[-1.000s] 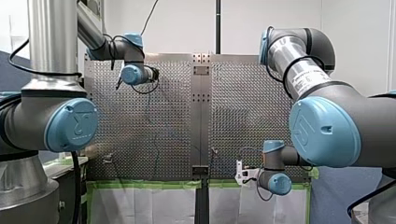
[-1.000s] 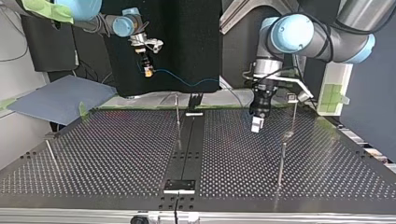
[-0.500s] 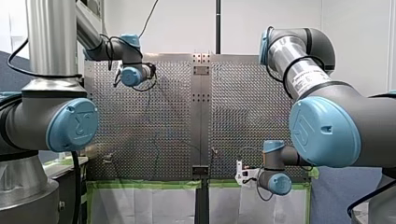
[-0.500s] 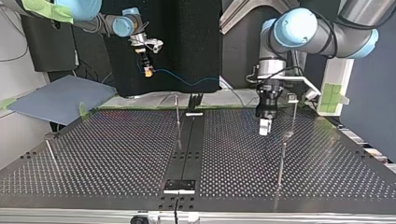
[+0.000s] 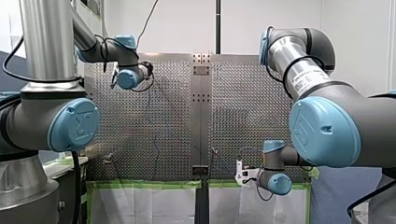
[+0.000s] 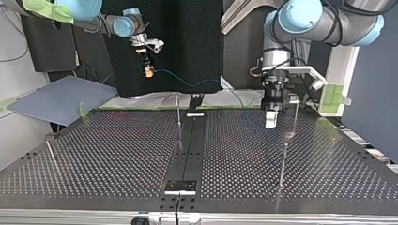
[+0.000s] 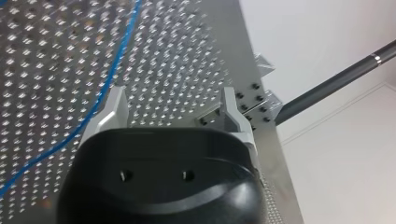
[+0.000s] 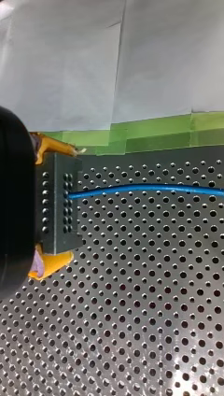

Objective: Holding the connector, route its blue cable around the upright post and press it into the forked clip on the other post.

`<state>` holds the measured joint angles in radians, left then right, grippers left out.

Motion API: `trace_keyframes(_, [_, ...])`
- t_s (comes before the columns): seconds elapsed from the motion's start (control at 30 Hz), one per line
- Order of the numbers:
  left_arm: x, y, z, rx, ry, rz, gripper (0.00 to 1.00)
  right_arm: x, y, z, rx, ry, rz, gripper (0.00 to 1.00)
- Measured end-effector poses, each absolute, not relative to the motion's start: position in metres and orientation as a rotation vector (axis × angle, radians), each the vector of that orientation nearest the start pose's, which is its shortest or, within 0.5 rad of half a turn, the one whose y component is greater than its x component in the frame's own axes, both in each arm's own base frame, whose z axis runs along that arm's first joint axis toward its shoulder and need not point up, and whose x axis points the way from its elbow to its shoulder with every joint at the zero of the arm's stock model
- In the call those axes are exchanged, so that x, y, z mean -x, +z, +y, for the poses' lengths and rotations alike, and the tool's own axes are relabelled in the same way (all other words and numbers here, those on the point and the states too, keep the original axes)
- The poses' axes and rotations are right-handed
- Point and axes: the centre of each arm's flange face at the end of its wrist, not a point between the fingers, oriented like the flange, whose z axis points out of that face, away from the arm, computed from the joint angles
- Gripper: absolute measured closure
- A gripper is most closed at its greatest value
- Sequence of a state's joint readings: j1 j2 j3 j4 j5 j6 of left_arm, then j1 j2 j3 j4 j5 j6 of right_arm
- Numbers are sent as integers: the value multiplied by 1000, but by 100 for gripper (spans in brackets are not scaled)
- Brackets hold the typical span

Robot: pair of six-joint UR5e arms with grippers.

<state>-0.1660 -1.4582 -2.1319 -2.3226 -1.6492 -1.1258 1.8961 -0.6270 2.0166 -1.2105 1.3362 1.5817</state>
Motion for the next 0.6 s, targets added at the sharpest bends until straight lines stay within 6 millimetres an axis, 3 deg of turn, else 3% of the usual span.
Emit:
trace_keyframes(0.23, [-410,341,-195,-321,295,1194,3,-306,-89,-417,-1758,1520,-1030,100])
trace_keyframes(0.6, [-442,328,-196,-335,345,1221,3,-306,-89,-417,-1756,1521,-1028,100])
